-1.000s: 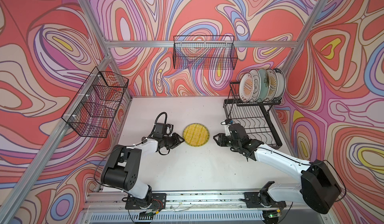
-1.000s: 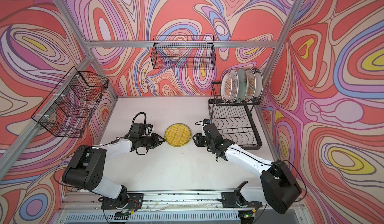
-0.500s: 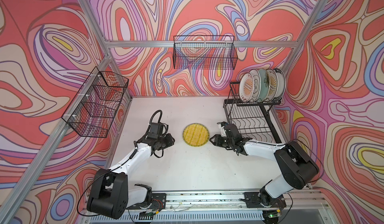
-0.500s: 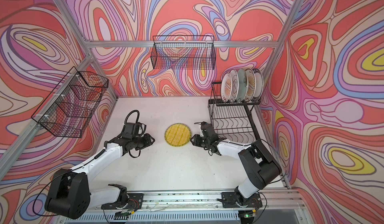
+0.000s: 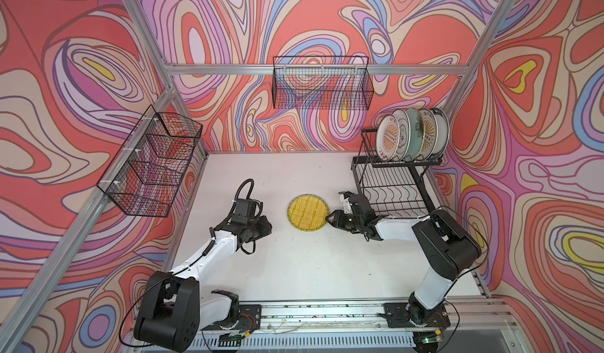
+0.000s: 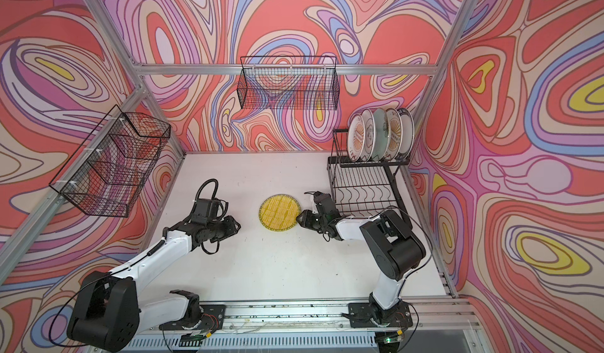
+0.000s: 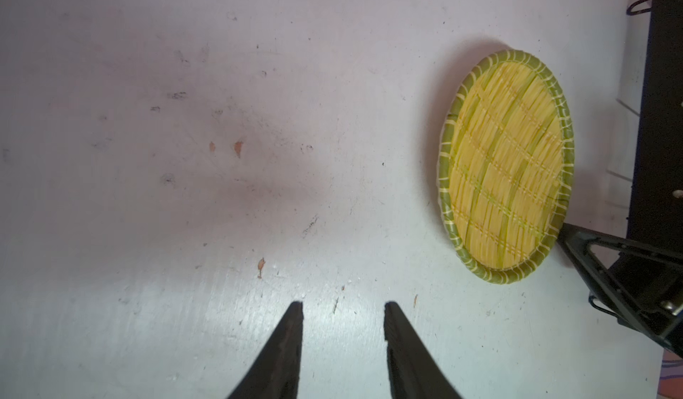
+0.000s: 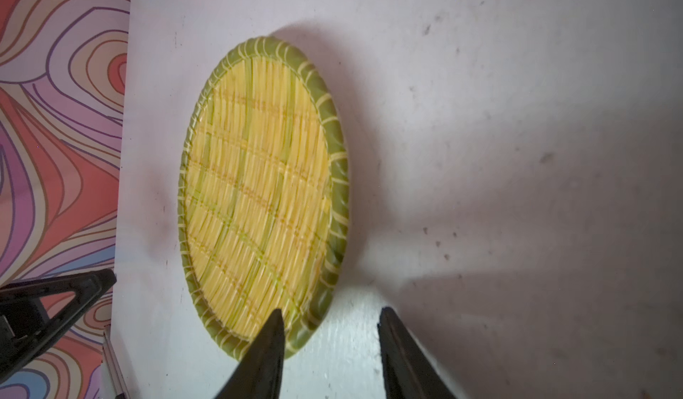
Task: Load plates into a dish rack
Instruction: Place the plate at the center of the table, then pick up the plate from the center of the table.
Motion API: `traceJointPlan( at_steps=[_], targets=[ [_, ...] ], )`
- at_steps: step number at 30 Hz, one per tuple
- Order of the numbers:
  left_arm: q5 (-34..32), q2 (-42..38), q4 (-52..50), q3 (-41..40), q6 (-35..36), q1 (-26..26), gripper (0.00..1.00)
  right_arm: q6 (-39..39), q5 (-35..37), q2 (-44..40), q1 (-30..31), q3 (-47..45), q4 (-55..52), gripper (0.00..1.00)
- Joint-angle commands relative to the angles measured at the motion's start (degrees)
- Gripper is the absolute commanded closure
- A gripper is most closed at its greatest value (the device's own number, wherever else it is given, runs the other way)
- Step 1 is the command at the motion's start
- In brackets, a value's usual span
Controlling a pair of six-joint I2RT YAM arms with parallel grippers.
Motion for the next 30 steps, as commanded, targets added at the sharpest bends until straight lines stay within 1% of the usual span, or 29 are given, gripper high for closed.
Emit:
traceJointPlan(
  at_steps=[1, 7, 17, 23, 30],
  targets=[
    [-0.9, -0.2, -2.0, 0.1, 0.2, -0.4, 0.60, 1.2, -1.5, 2.8, -0.4, 1.6, 2.9, 0.58],
    [0.5, 0.5, -1.3, 0.1, 0.0, -0.6, 0.63, 3.9, -3.2, 7.0, -1.2, 2.7, 5.5, 0.61],
    [0.6, 0.9, -0.8, 0.7, -0.2, -1.5, 0.64, 7.6, -4.2, 10.3, -1.8, 2.6, 9.7, 0.64],
    [2.6, -0.6, 1.5, 0.0, 0.1, -2.2, 0.64, 12.3, -4.0, 13.1, -1.8, 2.1, 14.3, 0.66],
    [3.0, -2.7, 1.4, 0.2, 0.1, -2.5, 0.63, 15.6, -4.8, 15.3, -1.8, 1.3, 18.6, 0.73]
  ],
)
